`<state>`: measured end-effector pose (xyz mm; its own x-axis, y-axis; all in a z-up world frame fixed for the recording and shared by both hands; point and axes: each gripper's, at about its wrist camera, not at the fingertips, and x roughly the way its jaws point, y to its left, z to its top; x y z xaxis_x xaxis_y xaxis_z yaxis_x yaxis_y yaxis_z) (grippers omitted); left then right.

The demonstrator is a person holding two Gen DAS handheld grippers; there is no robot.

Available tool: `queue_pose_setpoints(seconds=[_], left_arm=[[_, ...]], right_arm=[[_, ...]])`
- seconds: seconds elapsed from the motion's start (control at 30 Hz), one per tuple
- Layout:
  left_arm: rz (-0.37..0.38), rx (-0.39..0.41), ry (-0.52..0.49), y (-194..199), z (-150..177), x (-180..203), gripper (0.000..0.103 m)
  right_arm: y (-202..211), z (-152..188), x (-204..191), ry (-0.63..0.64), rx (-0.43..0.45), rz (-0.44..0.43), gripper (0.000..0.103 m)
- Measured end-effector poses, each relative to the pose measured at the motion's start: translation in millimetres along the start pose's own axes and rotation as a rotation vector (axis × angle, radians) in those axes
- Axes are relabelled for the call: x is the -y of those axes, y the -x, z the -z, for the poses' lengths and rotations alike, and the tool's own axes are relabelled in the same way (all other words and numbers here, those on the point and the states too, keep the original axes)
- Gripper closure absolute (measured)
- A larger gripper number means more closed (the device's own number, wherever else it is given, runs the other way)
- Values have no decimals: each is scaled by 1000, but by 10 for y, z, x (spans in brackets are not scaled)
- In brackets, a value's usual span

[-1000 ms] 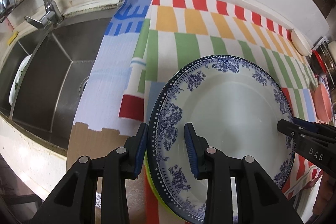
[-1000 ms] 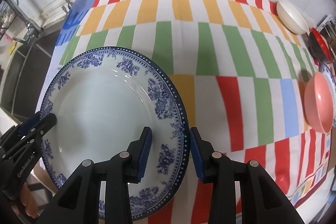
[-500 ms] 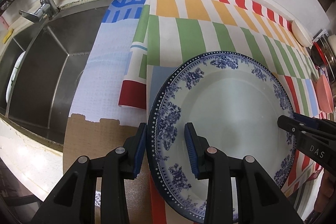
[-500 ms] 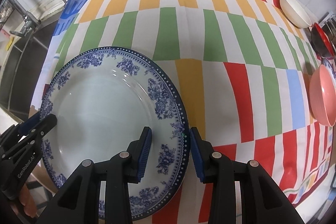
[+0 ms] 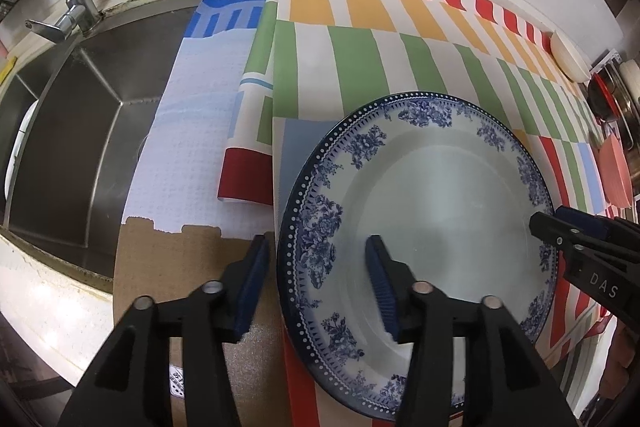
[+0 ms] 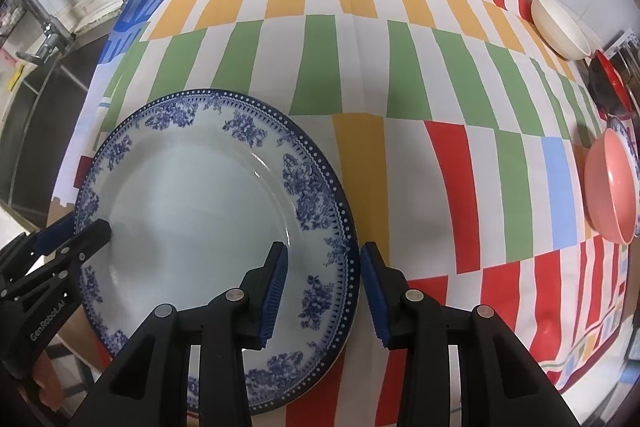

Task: Organize plates and bowls
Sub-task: 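Carry the blue-patterned plate onto the green plate and open the left gripper, then move the left gripper toward the pink bowl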

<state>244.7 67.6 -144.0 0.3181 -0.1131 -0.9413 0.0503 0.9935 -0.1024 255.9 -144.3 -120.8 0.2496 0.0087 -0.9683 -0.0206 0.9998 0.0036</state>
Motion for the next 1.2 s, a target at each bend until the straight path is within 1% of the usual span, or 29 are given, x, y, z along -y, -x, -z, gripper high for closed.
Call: queue_pose_setpoints(seconds=[0.13, 0.27, 0.4, 0.47, 0.53, 0.6, 0.73, 0.8, 0.93, 1.07, 1.2], left_arm=[[-25, 39, -15, 84, -13, 8, 44], [-42, 102, -50, 232, -51, 69, 39], [-55, 174, -116, 409, -114, 218, 37], [-50, 204, -148, 481, -134, 302, 36], [-35, 233, -182, 567, -160, 414, 35], [-15, 251, -211, 634, -189, 519, 35], [28, 291, -278, 751, -283, 800, 35], [52, 305, -309, 786, -332, 952, 35], [101, 331, -371, 860, -400, 1333, 35], [138, 362, -425, 944, -451, 1746, 35], [174, 390, -469, 1006, -484, 2126, 35]], right_arm=[[77, 10, 1, -2, 39, 32, 64], [203, 44, 39, -24, 106, 37, 64], [349, 95, 89, -15, 180, 67, 64], [434, 126, 142, -18, 207, 61, 64], [525, 149, 216, -33, 244, 57, 64], [605, 160, 271, -54, 274, 66, 57], [854, 217, 470, -103, 373, 126, 56], [977, 249, 583, -131, 415, 145, 47], [1204, 317, 811, -174, 495, 195, 46], [1351, 394, 1128, -227, 533, 234, 46], [1436, 474, 1524, -292, 536, 246, 46]])
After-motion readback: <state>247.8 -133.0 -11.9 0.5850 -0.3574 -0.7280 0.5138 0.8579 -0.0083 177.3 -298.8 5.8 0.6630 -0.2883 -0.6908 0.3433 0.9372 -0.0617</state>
